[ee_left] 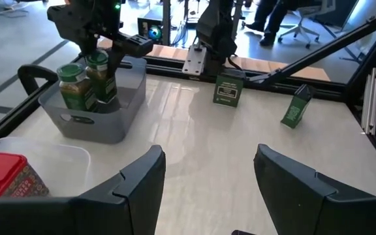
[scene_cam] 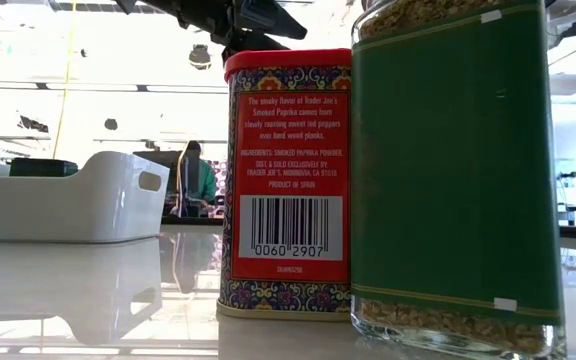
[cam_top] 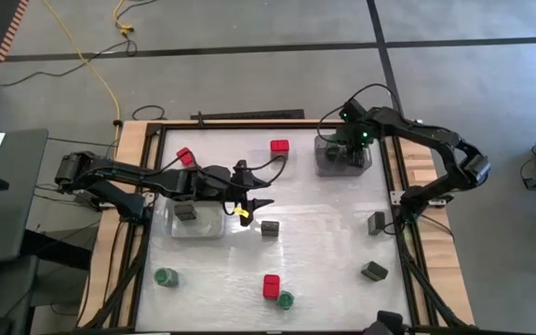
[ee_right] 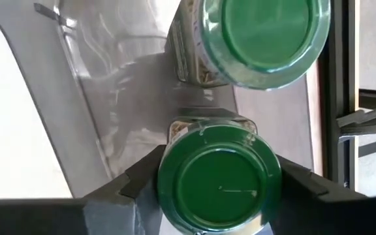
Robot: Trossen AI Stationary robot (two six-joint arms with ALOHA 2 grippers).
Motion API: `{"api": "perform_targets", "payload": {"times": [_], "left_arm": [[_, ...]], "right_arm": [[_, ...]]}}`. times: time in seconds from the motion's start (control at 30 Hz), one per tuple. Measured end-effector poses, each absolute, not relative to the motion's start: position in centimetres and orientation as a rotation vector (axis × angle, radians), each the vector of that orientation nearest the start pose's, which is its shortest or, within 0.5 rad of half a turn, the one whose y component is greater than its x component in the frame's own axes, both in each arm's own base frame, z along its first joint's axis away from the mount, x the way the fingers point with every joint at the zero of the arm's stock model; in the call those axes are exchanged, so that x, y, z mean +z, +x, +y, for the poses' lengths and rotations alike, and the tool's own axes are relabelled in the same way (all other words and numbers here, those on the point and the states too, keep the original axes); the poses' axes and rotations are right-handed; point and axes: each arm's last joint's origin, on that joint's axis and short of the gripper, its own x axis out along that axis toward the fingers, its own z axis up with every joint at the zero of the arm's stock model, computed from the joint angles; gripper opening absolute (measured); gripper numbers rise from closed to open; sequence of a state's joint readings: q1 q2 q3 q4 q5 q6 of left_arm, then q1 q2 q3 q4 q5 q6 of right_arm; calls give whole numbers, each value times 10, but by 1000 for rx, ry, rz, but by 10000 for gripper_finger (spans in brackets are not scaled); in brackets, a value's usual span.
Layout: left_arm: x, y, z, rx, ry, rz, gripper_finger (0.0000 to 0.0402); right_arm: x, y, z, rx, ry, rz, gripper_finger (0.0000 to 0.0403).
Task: Sort spices by type
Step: Put the green seasoning bottle into the black bin
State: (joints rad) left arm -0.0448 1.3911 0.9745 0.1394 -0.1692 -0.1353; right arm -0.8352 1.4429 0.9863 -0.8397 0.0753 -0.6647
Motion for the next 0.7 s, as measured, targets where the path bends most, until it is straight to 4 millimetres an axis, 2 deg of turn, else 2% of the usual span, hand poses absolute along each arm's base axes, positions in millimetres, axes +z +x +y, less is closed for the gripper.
{"api": "perform_targets", "payload": {"times": [0.17,0.7], "left_arm": [[293,314,-9,142,-108,266,224],[293,314,-9,142,-108,266,224]], "right_arm": [[222,172,-193,-340,-66,1383,255],[222,168,-195,-327,-82,1402,260]]}}
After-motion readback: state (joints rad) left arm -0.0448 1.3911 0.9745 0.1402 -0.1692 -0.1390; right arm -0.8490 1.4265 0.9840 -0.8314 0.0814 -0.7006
